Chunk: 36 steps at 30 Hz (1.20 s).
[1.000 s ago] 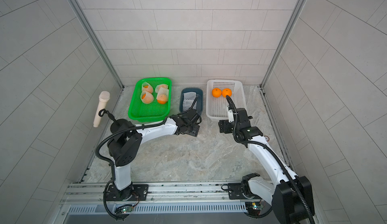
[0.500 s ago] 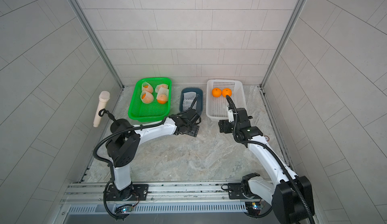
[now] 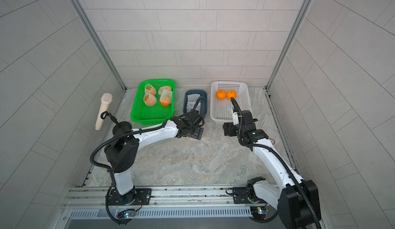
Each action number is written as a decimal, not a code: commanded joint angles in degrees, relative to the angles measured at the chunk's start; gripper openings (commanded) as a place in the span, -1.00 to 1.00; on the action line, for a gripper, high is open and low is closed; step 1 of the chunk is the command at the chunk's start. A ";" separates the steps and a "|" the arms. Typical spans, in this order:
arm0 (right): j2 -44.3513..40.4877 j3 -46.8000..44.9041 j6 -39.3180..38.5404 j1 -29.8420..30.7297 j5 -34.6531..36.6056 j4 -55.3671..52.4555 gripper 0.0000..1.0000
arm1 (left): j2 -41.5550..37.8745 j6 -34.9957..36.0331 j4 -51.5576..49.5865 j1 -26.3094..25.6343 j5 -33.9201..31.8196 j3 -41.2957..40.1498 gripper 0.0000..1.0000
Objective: Remove foam nets from oranges
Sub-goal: Place the orange at the center of the board, then remove the foam net from the orange.
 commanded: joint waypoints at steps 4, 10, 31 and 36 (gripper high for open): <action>-0.25 -0.21 0.20 0.23 0.50 -0.10 0.72 | -6.48 -0.32 -2.43 -0.57 -0.85 -2.49 0.82; -0.56 -0.45 0.30 0.24 0.28 -0.10 0.72 | -9.58 -1.27 -1.70 -1.13 0.33 -6.00 0.62; -1.35 -2.85 1.75 0.86 -3.31 1.82 0.71 | -5.35 -2.26 5.77 -0.79 3.25 -9.89 0.06; -0.92 -3.21 2.00 1.13 -3.60 2.33 0.71 | -4.68 -1.75 5.92 -0.57 3.60 -9.79 -0.05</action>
